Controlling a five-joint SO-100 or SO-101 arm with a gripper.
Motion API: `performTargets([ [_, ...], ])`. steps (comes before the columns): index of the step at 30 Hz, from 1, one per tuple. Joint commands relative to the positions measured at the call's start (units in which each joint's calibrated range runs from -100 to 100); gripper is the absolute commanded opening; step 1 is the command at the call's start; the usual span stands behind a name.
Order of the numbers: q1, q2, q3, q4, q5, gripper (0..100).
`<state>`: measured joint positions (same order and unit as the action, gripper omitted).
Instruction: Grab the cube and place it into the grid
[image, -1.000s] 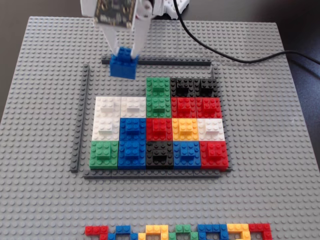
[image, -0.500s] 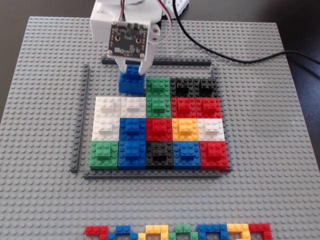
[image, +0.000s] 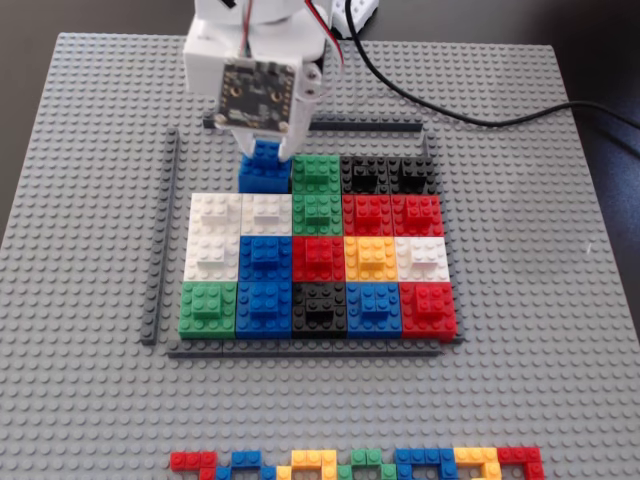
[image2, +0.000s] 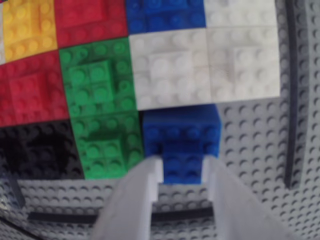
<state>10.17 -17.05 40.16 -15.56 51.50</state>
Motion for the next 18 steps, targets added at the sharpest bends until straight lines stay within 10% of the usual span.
performTargets([
  [1, -0.6, -0.1, -0.3, -0.9, -0.3, 6],
  [18, -1.4, 1.2, -0.2, -2.2, -1.4, 14],
])
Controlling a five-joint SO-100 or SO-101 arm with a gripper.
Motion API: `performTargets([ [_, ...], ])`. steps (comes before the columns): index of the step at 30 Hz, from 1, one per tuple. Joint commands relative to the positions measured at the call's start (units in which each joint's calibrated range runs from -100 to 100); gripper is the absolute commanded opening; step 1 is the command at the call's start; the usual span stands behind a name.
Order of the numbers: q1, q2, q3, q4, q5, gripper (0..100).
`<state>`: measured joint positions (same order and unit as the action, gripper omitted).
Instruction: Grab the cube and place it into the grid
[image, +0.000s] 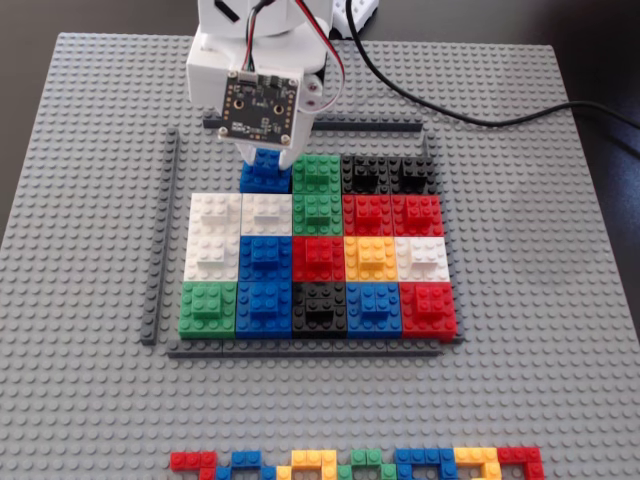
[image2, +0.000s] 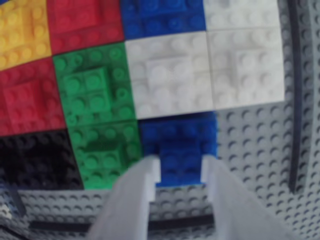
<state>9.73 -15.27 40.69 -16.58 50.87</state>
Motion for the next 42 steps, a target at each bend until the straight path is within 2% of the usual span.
performTargets([
  [1, -0.9, -0.6, -0.6, -1.4, -0.8, 16],
  [9, -0.9, -0.6, -0.6, -1.2, -0.8, 22],
  [26, 0.5, -3.5, -2.2, 1.1, -0.5, 23],
  [42, 2.2, -10.7, -11.7, 7.3, 0.1, 23],
])
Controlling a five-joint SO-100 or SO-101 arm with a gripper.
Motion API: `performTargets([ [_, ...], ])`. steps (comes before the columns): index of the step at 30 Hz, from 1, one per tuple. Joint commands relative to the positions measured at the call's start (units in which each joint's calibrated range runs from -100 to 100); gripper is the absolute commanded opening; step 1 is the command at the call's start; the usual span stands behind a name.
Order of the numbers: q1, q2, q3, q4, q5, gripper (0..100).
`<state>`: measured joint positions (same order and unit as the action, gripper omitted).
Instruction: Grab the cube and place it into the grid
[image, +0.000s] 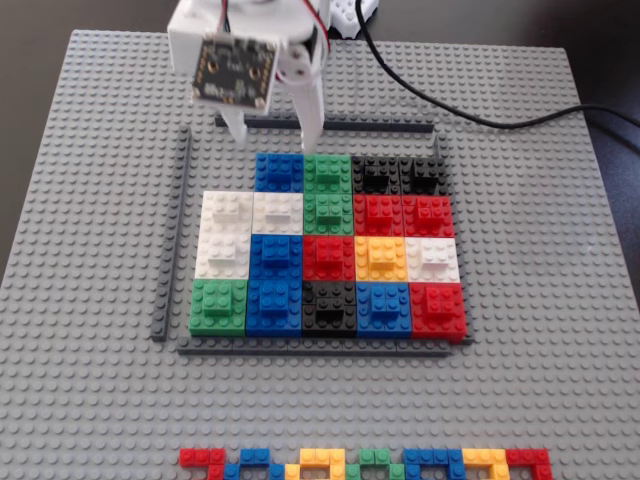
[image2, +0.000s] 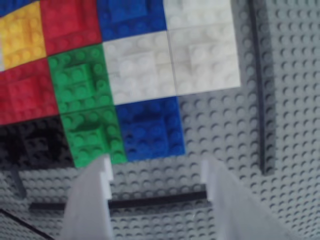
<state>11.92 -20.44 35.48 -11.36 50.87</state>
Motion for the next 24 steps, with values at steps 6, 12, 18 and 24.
performTargets([
  [6, -1.2, -10.3, -10.6, 5.2, 0.0, 23],
  [12, -3.5, -16.7, -12.1, 7.6, -0.5, 18],
  [18, -5.8, -23.9, -13.0, 9.1, -1.2, 3],
  [24, -8.3, -30.9, -12.7, 9.5, -2.9, 0],
])
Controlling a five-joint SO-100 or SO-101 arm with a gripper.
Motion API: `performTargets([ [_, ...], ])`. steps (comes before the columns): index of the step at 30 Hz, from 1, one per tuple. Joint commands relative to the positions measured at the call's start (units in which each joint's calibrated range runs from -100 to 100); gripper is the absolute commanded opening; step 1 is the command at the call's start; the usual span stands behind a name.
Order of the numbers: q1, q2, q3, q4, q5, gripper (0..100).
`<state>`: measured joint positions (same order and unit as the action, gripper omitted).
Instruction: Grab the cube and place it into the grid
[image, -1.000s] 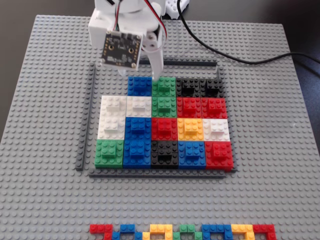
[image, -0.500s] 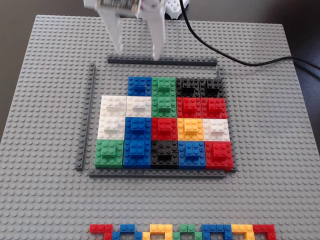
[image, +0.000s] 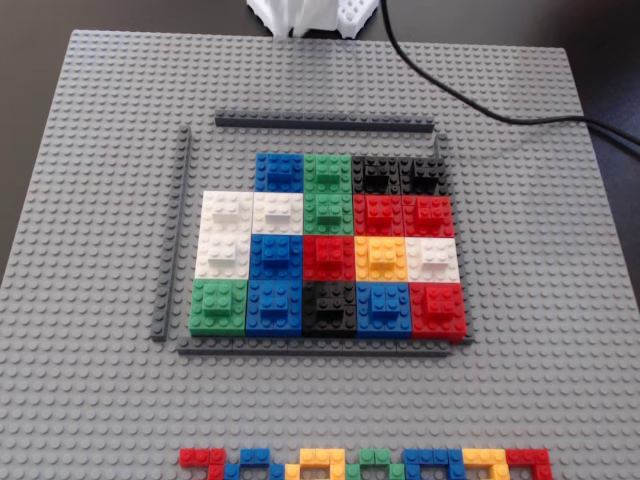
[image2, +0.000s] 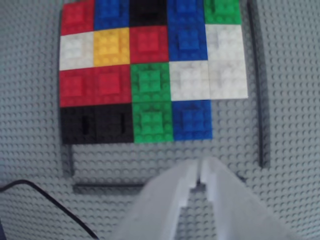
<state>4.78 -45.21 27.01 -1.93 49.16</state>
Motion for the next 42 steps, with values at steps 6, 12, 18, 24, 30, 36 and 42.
performTargets([
  [6, -2.5, -15.8, 2.9, -4.2, -2.9, 0],
  [12, -4.1, -27.6, 17.3, -12.0, -3.9, 0],
  [18, -6.4, -36.6, 28.7, -16.6, -5.8, 0],
  [24, -6.9, -44.3, 39.5, -19.9, -6.5, 0],
  [30, -6.9, -51.9, 50.9, -22.9, -6.4, 0],
  [36, -6.3, -54.7, 56.7, -23.1, -6.8, 0],
  [42, -6.2, -54.8, 62.3, -23.6, -6.9, 0],
])
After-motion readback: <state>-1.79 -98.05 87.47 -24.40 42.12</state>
